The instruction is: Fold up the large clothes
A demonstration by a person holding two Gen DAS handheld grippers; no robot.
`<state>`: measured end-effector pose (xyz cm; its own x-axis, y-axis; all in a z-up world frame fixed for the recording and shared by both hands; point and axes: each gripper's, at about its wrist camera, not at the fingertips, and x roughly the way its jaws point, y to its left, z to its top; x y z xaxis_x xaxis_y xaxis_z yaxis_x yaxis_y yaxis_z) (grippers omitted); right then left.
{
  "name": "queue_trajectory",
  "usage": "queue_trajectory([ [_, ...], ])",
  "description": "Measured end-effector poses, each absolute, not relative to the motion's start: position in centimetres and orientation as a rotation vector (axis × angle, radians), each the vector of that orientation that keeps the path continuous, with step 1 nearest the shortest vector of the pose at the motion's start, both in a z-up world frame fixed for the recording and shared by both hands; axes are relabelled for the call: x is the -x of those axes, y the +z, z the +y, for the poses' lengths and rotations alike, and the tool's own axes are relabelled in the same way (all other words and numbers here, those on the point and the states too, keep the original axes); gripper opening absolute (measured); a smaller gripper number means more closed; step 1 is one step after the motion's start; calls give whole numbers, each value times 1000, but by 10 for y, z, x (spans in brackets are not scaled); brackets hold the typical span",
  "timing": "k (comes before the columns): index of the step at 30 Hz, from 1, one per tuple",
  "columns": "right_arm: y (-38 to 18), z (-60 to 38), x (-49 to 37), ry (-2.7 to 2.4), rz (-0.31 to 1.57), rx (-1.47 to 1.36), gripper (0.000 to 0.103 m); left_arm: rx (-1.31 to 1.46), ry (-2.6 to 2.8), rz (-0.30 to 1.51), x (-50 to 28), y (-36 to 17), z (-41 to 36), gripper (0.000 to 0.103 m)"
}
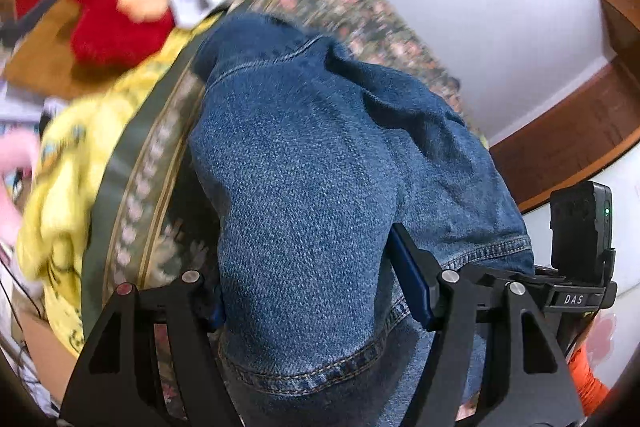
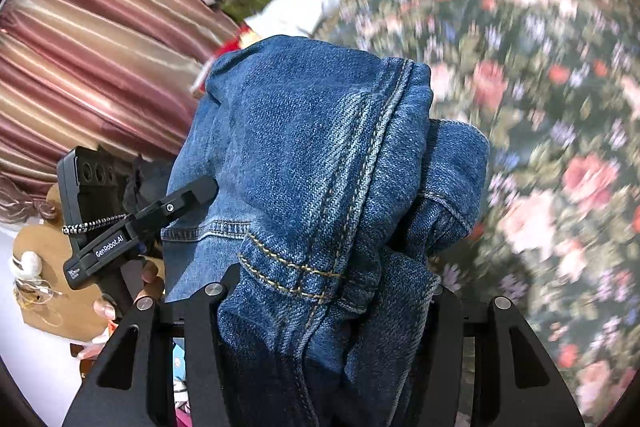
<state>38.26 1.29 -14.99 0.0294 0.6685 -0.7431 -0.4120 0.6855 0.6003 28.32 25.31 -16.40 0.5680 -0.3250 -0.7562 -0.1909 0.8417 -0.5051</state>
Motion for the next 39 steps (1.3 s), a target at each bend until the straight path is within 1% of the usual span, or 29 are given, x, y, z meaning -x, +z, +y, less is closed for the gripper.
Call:
queue_trajectory([
  [3,-181,26,-379,841,1344,-225,52,583,-63,1023,-280,-190,256,68],
  [7,-217,36,-379,839,1382,-168,52,480,-13,1069,-280,-221,249,68],
  [10,-224,42,-374,855,1359,-78,52,417,6,1041,-276,-231,243,70],
  [12,-225,43,-369,868,1331,-43,52,425,9,1024,-272,-233,244,71],
  [16,-224,36,-374,886,1367,-42,60,416,41,1010,-258,-235,246,72],
  [20,-213,23,-382,874,1381,-50,67,287,105,989,-244,-221,236,72],
  [26,-166,-17,-385,813,1223,-30,68,150,178,930,-232,-194,240,72],
  [31,-135,-5,-396,825,1123,-15,70,154,198,865,-256,-168,255,72],
  [35,-130,36,-394,894,1069,38,70,160,170,866,-293,-171,256,72],
  [39,-156,81,-395,971,1113,95,70,181,196,945,-330,-198,262,73],
])
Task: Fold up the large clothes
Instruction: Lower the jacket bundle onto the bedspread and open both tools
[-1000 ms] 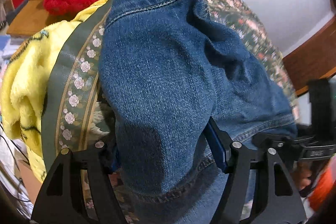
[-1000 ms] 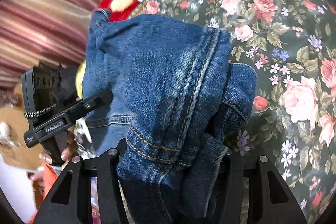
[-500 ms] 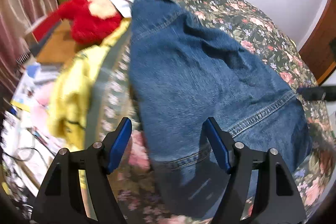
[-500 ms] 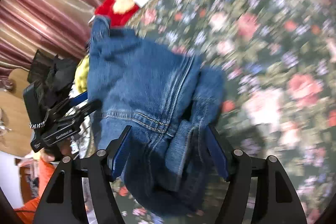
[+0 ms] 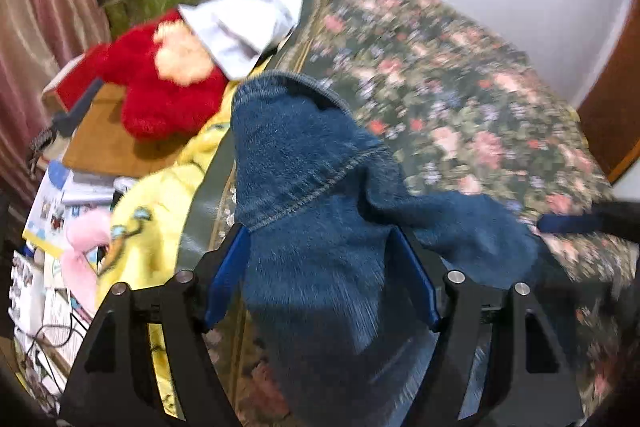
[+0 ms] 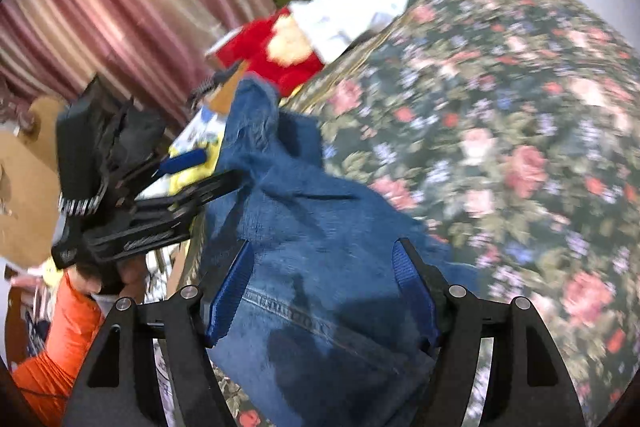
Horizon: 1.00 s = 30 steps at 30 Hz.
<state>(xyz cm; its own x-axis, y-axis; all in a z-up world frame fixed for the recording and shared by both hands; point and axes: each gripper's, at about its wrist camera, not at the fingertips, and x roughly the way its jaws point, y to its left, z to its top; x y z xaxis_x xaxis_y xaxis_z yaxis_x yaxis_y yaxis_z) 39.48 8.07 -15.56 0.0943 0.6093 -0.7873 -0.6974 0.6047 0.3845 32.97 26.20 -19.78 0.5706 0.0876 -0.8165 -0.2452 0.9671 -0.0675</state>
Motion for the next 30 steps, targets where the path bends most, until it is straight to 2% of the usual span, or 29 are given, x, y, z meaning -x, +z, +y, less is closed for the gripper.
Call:
queue_trajectory([
  [5,-200,96,-409,902,1166,182,70,145,267,911,-341,-205,271,77],
  [9,-218,68,-423,826,1185,171,70,246,285,901,-337,-204,294,78],
  [15,-193,28,-409,751,1119,159,70,232,343,838,-304,-179,291,78],
  [19,-170,27,-384,800,1071,160,70,153,248,864,-274,-173,264,78],
  [24,-169,41,-349,877,1079,183,71,71,150,920,-236,-193,220,78],
  [30,-202,36,-325,830,1156,308,72,83,205,1027,-199,-236,210,78],
])
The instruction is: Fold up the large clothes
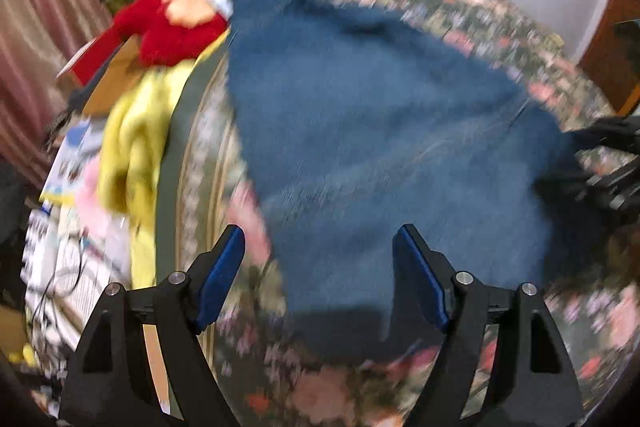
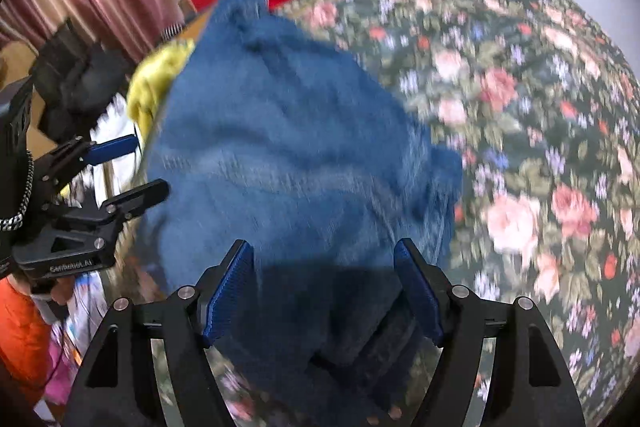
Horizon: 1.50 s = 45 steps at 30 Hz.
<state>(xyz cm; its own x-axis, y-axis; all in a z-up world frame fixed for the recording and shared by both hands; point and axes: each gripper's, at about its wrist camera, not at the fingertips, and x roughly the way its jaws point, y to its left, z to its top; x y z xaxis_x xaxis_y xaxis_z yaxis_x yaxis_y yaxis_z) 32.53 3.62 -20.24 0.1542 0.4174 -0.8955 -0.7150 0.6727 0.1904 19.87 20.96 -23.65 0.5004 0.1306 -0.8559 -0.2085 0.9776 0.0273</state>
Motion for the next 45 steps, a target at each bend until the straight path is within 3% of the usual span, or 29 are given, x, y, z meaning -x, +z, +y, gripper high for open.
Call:
queue_trajectory([
  [8,-194,-28,-313,795,1167,173,74,111,333,1011,-160,-214,224,78],
  [25,6,-78,-194,827,499,-30,74,75,226,370,-88,-12,143,78],
  [35,40,-93,-134,779,337,-89,75,45,263,224,-47,16,110,82],
  [36,41,-93,-130,768,332,-87,76,41,264,222,-45,15,108,84],
  [40,39,-97,-116,725,319,-84,97,24,269,224,-40,12,101,92],
  [45,38,-101,-108,678,302,-68,103,34,260,224,-38,10,99,99],
])
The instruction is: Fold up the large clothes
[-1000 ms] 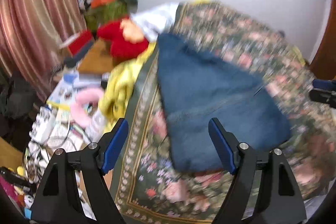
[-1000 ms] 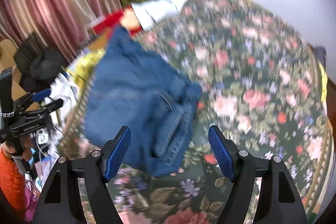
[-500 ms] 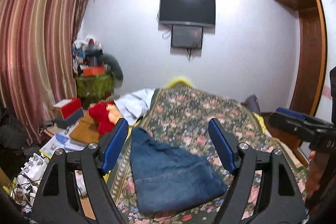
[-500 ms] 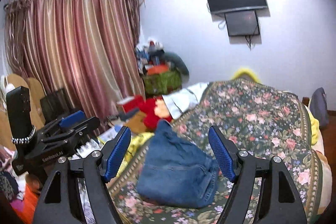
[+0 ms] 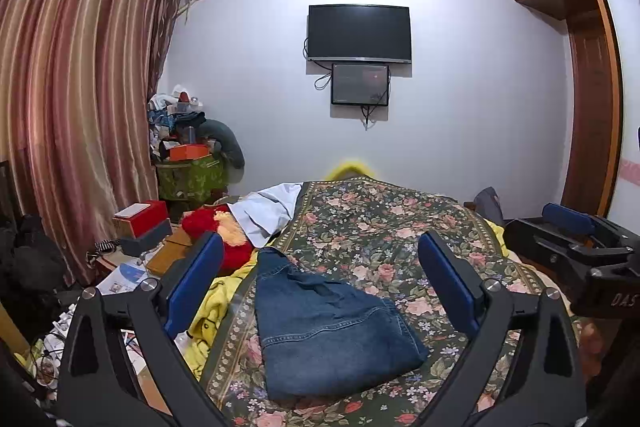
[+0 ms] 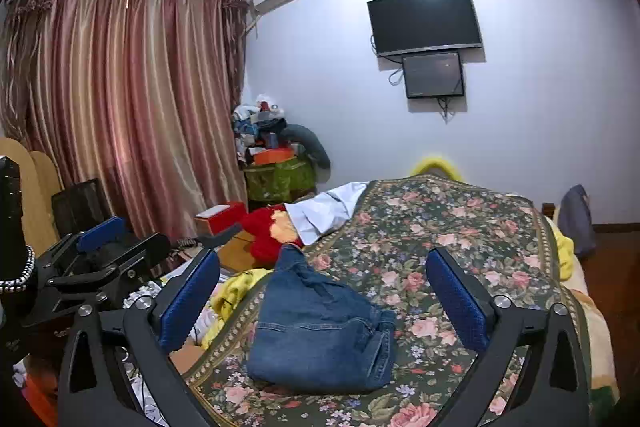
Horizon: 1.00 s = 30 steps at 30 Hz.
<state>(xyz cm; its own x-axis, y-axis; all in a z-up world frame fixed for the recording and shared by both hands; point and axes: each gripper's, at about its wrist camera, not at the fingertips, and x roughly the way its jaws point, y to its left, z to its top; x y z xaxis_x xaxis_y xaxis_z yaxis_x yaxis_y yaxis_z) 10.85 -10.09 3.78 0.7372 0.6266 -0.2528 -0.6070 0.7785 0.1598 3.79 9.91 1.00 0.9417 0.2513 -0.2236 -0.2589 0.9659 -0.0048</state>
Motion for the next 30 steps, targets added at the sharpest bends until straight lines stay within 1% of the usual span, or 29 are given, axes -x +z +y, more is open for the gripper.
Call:
queue_trajectory([
  [3,38,-100,-106,657,297,-49,103,40,261,215,-36,10,97,102],
  [30,40,-100,-103,653,289,-39,103,63,252,219,-37,9,97,103],
])
